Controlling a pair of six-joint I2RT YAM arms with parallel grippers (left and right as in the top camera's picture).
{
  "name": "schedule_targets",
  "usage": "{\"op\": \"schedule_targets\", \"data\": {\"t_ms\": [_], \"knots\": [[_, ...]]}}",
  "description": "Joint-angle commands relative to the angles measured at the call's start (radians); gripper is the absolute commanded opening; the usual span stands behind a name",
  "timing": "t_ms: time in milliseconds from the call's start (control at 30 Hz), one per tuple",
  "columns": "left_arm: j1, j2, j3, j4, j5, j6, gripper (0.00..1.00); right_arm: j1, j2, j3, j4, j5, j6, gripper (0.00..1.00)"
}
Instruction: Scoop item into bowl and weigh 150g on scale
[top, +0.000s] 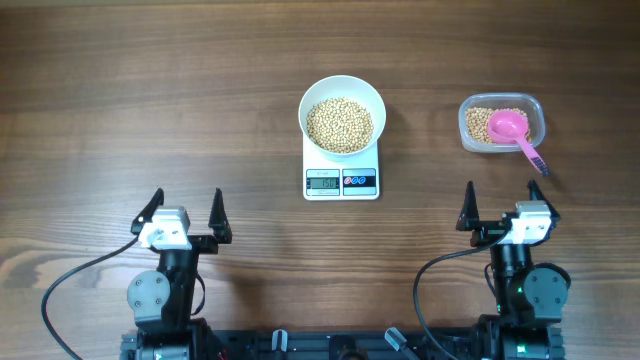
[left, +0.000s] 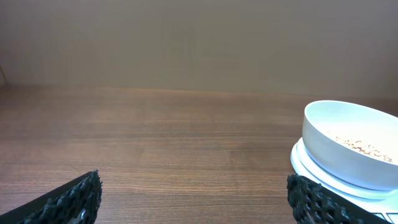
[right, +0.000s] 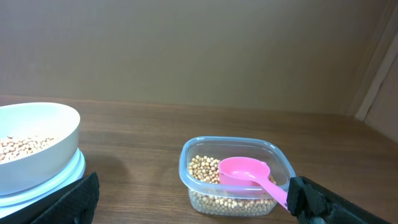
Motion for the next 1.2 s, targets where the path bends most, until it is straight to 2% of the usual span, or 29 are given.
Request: {"op": "schedule_targets", "data": {"t_ms": [0,900,1167], "knots": [[0.007,-0.011,-0.006,-0.002,0.024,0.019,1.00,-0.003,-0.012,-0.002,0.001,-0.005,-0.005,1.00],[0.005,-0.011,-0.006,-0.001,0.039,-0.010,1.00,-0.003,-0.012,-0.002,0.001,-0.005,-0.005,1.00],[-0.018,-0.011,-0.006,-0.004,0.004,-0.010,1.00,-0.003,-0.012,-0.002,0.001,-0.005,-0.005,1.00]]}}
